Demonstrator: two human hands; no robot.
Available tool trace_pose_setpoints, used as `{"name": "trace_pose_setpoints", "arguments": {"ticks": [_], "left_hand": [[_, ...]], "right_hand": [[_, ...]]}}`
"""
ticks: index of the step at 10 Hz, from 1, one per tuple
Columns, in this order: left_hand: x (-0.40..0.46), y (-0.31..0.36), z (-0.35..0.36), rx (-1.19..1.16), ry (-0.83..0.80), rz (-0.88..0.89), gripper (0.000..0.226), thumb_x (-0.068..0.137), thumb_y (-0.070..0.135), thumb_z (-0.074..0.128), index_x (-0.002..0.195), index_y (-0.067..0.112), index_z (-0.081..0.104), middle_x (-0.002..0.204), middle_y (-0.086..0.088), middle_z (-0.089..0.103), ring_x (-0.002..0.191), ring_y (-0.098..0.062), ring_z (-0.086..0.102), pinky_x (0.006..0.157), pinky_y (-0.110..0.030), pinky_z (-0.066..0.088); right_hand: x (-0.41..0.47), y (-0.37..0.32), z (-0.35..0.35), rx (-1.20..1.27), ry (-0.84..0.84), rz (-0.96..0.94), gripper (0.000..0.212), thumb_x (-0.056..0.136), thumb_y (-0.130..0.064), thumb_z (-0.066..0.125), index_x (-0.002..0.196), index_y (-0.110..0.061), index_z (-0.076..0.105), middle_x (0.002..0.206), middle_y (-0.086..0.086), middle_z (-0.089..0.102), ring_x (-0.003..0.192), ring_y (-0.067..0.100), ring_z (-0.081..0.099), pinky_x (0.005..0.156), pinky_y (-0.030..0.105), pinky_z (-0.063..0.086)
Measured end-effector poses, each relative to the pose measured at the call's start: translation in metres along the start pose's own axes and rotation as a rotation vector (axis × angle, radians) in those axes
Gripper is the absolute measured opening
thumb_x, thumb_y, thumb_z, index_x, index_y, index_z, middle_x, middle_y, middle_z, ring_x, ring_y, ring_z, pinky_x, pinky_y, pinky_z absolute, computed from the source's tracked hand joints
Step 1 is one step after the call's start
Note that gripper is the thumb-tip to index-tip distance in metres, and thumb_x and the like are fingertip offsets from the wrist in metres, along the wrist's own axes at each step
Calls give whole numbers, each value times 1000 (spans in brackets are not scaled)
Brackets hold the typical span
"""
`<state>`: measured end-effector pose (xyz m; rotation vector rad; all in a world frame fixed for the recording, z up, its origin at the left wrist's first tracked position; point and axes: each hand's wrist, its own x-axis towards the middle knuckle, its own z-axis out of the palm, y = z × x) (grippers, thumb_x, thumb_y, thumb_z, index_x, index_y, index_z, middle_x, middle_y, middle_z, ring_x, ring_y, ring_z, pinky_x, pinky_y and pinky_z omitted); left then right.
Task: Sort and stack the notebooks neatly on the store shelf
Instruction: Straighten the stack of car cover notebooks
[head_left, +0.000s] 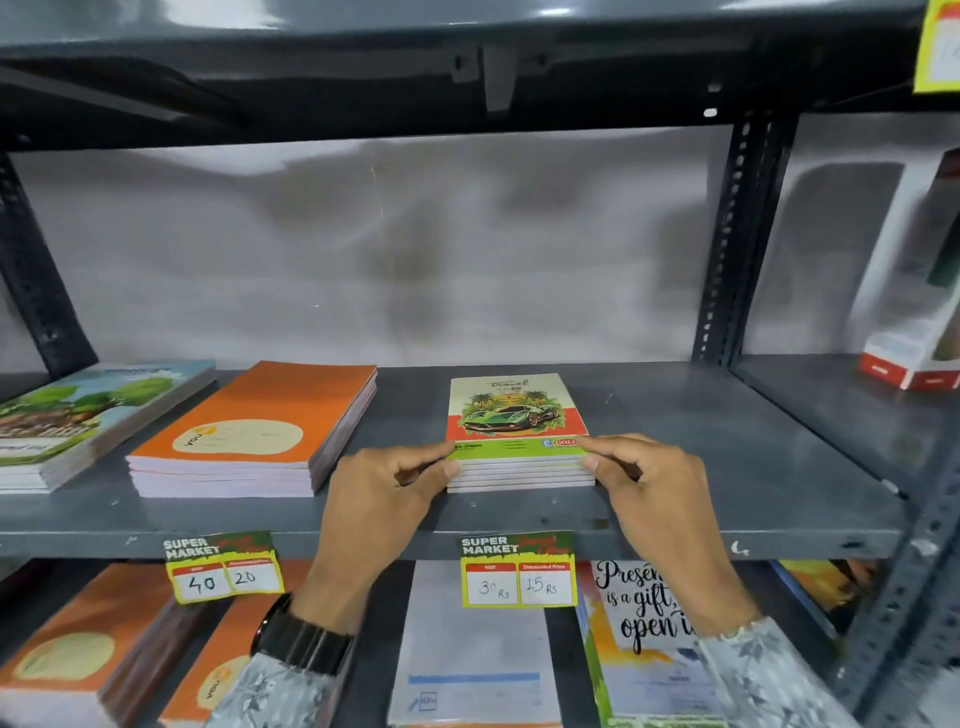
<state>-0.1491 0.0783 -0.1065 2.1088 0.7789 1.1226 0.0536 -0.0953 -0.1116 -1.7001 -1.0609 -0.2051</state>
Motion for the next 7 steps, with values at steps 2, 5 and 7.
{"name": "trace_pose_setpoints", "arguments": {"ticks": [2, 5, 7], "left_hand": [[0, 0, 0, 3, -10, -12, 29, 83, 41, 80, 111, 33, 81, 106, 20, 79, 90, 11, 71, 80, -21, 61], [-1, 1, -2, -29, -10, 6, 26, 83, 36, 81, 107, 29, 82, 99, 27, 76, 90, 14, 71, 82, -15, 60], [0, 6, -3, -63, -42, -1, 27, 85, 33, 81, 111, 28, 81, 104, 21, 79, 92, 13, 72, 88, -19, 60]], "right_hand": [[-2, -3, 1, -21, 5, 17, 23, 92, -18, 73, 113, -24, 80, 105, -15, 79, 91, -3, 70, 77, -1, 46], [-3, -5, 0, 11, 26, 55, 21, 90, -18, 75, 110, -24, 81, 105, -15, 79, 96, -8, 69, 80, 0, 48], [-3, -12, -3, 5, 27, 79, 25, 89, -22, 77, 113, -26, 80, 104, -17, 79, 92, -4, 72, 84, 16, 58]]}}
